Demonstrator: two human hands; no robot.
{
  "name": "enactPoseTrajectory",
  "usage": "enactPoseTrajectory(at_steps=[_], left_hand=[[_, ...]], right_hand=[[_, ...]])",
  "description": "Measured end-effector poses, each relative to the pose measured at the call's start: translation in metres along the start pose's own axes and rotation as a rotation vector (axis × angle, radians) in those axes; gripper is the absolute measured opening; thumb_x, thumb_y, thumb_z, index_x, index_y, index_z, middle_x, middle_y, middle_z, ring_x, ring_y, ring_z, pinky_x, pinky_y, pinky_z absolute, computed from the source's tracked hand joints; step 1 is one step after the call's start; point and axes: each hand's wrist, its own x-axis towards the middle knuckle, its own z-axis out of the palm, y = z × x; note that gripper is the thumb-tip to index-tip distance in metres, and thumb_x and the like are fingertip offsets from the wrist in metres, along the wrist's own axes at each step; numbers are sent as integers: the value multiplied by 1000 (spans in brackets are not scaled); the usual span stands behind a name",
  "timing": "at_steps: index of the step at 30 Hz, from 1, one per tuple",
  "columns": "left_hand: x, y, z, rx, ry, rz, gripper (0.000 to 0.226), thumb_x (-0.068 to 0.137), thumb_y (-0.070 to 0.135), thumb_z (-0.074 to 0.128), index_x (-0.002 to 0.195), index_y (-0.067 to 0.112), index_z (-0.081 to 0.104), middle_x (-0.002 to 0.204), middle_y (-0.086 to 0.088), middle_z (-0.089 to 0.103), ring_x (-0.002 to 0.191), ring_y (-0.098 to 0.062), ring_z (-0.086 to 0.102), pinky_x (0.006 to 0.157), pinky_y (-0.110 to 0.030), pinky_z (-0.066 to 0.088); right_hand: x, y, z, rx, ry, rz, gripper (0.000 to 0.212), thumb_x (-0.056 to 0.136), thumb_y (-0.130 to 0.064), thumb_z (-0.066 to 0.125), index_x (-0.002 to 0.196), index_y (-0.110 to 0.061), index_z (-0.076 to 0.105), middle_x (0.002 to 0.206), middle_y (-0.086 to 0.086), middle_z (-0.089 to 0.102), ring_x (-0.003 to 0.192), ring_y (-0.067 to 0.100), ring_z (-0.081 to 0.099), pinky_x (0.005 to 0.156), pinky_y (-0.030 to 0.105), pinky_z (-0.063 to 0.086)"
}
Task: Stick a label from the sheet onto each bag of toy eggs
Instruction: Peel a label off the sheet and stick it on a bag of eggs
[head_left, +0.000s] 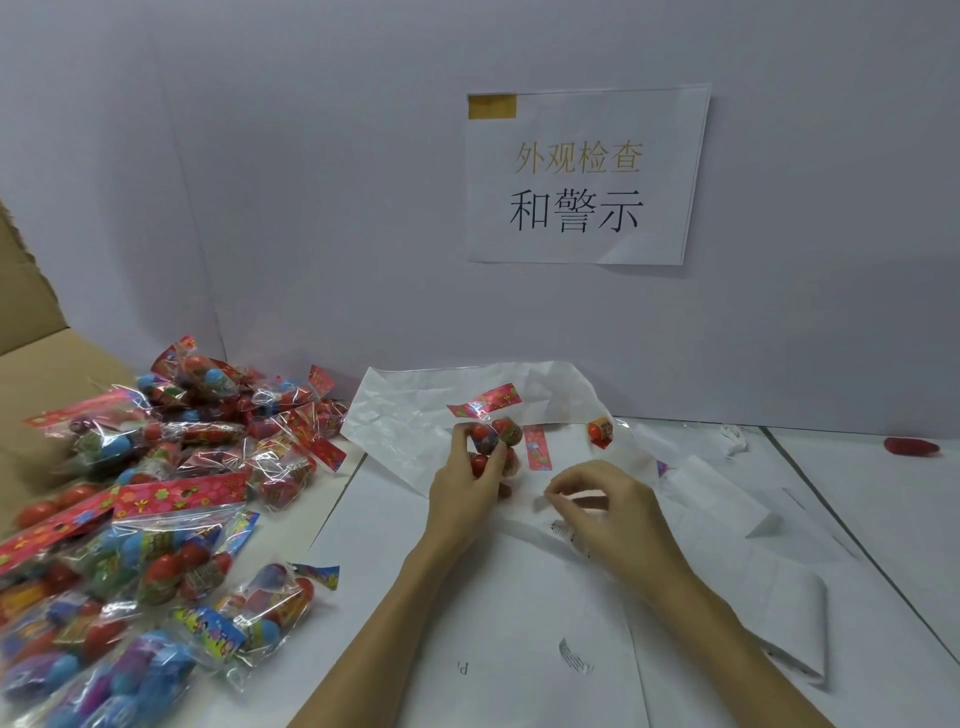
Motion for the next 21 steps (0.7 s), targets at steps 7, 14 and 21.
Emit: enactPoseTrajectory(at_steps=[7,14,21], left_hand=[[3,17,-7,-410,-59,-86,37,101,2,54,123,32,50,98,-11,71,64,-20,70,55,-29,55],[-3,21,-5,-482,-273,-203,44,90,19,59,133,20,51,94,-18,64,60,-20,61,47,-25,45],[-9,24,2,-440,-357,-204,23,101,25,65,124,19,61,81,-9,67,57,-17,52,45,-24,38]], right_hand=[[4,-8,-9,405,117,142,14,95,-6,73,96,-19,78,87,-5,78,79,12,73,72,21,59],[2,-16,-11,436,206,40,23,99,-3,66,107,-21,78,96,-7,77,81,12,71,71,19,58],[1,-15,-6,338,210,-14,33,98,-11,70,122,-32,63,91,-12,68,89,16,71,79,27,61]])
